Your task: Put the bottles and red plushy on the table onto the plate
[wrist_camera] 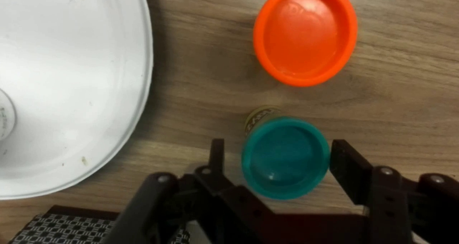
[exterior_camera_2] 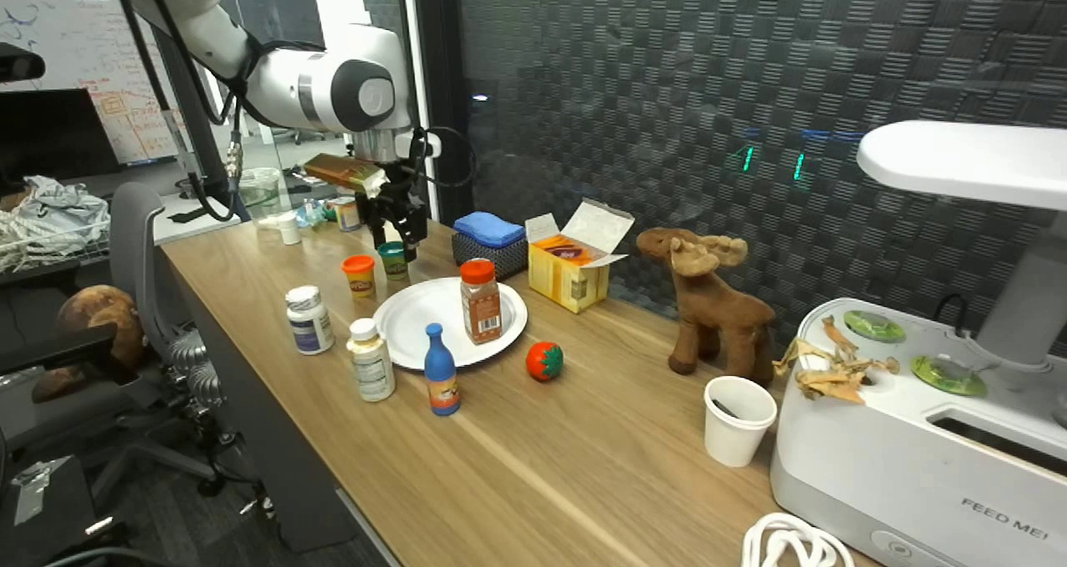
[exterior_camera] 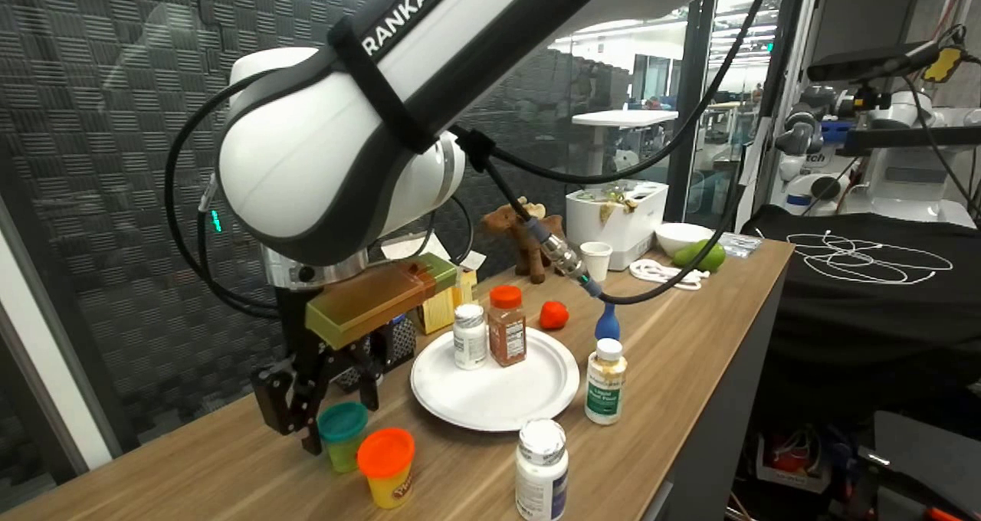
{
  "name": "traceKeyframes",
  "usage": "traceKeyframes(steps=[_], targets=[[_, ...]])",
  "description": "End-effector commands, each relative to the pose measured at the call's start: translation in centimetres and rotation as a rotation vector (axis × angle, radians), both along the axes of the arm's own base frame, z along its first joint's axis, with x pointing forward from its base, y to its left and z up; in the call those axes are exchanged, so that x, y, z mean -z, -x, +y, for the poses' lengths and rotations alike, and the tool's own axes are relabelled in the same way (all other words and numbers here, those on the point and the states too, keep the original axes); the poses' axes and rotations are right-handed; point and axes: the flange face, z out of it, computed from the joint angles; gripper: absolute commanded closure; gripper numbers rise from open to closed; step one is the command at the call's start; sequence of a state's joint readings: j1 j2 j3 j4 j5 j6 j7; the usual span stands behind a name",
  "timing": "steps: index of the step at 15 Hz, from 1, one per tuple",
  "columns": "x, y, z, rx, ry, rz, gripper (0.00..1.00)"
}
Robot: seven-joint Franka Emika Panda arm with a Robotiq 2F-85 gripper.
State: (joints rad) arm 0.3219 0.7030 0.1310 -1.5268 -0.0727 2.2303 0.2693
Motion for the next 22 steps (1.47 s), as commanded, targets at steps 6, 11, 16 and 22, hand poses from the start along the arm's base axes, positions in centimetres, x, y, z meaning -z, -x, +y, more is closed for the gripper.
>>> traceKeyframes(steps=[6,11,16,22], targets=[[-2.3,-1.5,-1.0,0.013,0.028,-0.045,0.72],[-5.6,-1.9,-5.0,0.032,0.1,-0.106,0.72],[-7.4,-1.1,-8.8,0.095,0.167,-0.128,0.72],[-7.5,0.9,-10.8,0.265,0.184,-0.101,0.72]])
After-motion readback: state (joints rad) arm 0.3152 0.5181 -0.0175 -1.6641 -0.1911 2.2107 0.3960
